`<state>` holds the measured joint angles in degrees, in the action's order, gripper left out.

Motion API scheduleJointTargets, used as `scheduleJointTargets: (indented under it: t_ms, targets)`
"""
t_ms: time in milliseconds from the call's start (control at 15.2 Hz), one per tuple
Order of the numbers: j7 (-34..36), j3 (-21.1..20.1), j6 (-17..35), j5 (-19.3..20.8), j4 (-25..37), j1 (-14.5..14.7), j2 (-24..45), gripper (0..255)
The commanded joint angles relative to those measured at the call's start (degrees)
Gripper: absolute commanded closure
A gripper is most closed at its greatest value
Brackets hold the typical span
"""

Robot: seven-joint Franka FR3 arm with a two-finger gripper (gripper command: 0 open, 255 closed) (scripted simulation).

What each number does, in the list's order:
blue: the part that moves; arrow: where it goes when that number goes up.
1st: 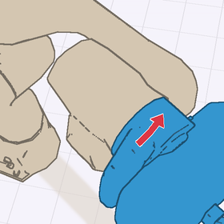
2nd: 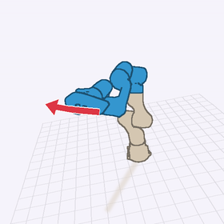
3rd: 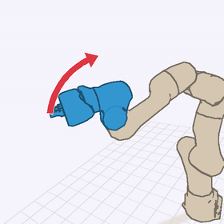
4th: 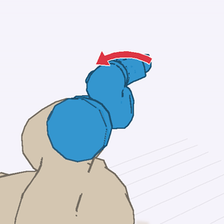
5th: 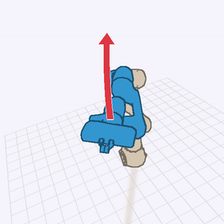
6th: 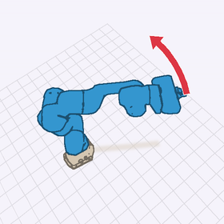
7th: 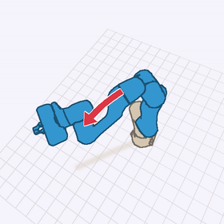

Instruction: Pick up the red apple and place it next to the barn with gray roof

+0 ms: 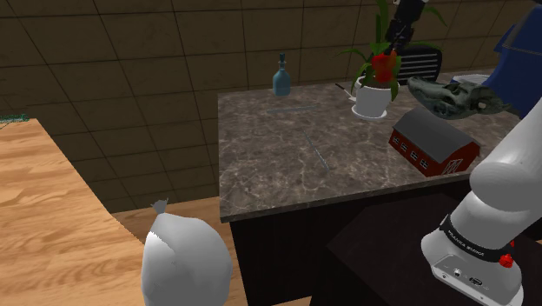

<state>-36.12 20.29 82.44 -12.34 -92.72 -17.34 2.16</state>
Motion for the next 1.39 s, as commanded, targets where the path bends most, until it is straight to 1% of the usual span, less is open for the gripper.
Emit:
scheduleJointTargets:
  t_ms: [0,264,1320]
  targets:
    - [-2.5,1.2,-0.2,1.2,-2.1,-1.2,-1.9,255]
    - [-7.8,3.9,-1.1,3.0,-3.5,-3.9,-3.3,255]
    - [-9.5,3.8,11.1,3.1,-16.0,-3.8,-3.5,255]
